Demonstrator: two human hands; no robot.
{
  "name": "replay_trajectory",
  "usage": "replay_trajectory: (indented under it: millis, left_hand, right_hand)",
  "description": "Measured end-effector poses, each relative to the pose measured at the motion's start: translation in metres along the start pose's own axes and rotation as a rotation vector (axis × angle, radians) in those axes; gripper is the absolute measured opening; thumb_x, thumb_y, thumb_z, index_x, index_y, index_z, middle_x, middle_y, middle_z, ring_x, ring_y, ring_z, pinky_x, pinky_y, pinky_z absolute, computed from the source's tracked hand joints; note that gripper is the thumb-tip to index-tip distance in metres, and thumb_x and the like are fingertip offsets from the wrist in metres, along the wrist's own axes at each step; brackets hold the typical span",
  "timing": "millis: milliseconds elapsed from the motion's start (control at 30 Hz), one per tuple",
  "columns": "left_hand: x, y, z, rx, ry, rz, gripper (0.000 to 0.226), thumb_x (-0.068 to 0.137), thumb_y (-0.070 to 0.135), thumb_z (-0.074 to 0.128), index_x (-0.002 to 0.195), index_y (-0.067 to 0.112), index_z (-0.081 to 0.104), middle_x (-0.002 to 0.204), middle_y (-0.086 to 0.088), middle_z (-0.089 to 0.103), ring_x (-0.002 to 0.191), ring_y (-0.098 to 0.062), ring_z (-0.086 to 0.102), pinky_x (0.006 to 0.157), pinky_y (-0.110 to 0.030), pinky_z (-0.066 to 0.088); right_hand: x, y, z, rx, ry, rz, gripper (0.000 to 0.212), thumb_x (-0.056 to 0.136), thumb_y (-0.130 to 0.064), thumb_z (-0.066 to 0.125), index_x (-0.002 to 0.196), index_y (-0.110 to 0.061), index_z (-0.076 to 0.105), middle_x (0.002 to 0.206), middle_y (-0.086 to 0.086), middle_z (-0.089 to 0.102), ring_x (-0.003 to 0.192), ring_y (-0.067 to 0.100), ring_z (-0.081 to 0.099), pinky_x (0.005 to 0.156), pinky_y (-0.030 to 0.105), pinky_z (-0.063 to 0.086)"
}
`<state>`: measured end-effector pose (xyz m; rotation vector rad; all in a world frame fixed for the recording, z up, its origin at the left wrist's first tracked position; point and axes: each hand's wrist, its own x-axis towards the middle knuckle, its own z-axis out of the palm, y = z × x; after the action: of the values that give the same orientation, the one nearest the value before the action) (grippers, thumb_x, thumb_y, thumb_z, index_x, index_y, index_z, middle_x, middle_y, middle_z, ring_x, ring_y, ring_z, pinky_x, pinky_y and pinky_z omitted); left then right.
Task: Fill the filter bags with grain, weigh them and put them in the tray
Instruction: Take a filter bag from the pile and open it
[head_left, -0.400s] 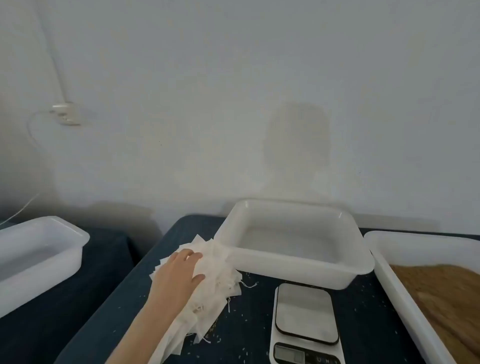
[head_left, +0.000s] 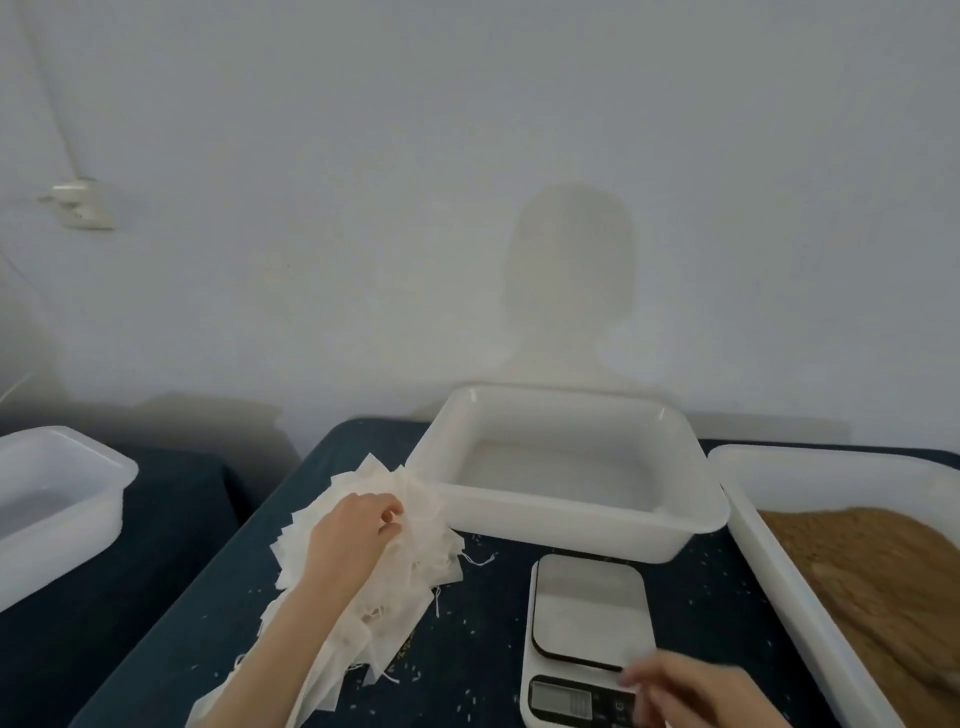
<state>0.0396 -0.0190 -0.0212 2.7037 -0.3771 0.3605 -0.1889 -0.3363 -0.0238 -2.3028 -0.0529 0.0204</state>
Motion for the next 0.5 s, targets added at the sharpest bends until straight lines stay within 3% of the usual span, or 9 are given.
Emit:
replay_trajectory:
  millis: [67, 200, 367, 500]
  left_hand:
    - [0.002, -0.002, 0.004, -0.035, -0.01, 0.007, 0.023, 0.091, 0.026, 0.062, 0.112, 0.036, 0.062, 0.091, 0.016, 0.062, 0.086, -0.005, 0.056, 0.073, -0.02, 0.047]
    - [0.006, -0.001, 0.006, 0.002, -0.002, 0.042, 0.016, 0.095, 0.029, 0.056, 0.103, 0.036, 0.069, 0.101, 0.016, 0.065, 0.095, -0.003, 0.055, 0.079, -0.02, 0.045]
    - [0.012, 0.004, -0.003, 0.015, 0.145, 0.026, 0.016, 0.093, 0.03, 0.058, 0.096, 0.034, 0.073, 0.103, 0.015, 0.065, 0.101, -0.009, 0.054, 0.067, -0.022, 0.038]
    - [0.013, 0.011, -0.006, -0.036, 0.164, -0.074, 0.019, 0.095, 0.029, 0.053, 0.1, 0.033, 0.071, 0.107, 0.009, 0.067, 0.099, -0.013, 0.056, 0.07, -0.024, 0.041]
  right_hand:
    - [0.01, -0.015, 0.011, -0.006, -0.036, 0.021, 0.034, 0.097, -0.019, 0.054, 0.093, -0.051, 0.065, 0.091, -0.019, 0.07, 0.084, 0.0, 0.067, 0.076, 0.013, 0.051]
    - [0.02, -0.008, 0.004, 0.064, 0.041, 0.124, 0.028, 0.097, -0.008, 0.051, 0.094, -0.031, 0.067, 0.09, -0.018, 0.07, 0.083, 0.0, 0.067, 0.071, 0.015, 0.052]
    - [0.027, -0.009, -0.008, 0.102, 0.112, 0.127, 0.031, 0.097, -0.003, 0.049, 0.094, -0.028, 0.067, 0.086, -0.013, 0.072, 0.077, 0.002, 0.066, 0.067, 0.013, 0.05]
    - [0.032, -0.01, -0.012, 0.108, 0.16, 0.112, 0.03, 0.097, -0.004, 0.048, 0.093, -0.027, 0.067, 0.086, -0.013, 0.071, 0.078, 0.004, 0.065, 0.065, 0.014, 0.05]
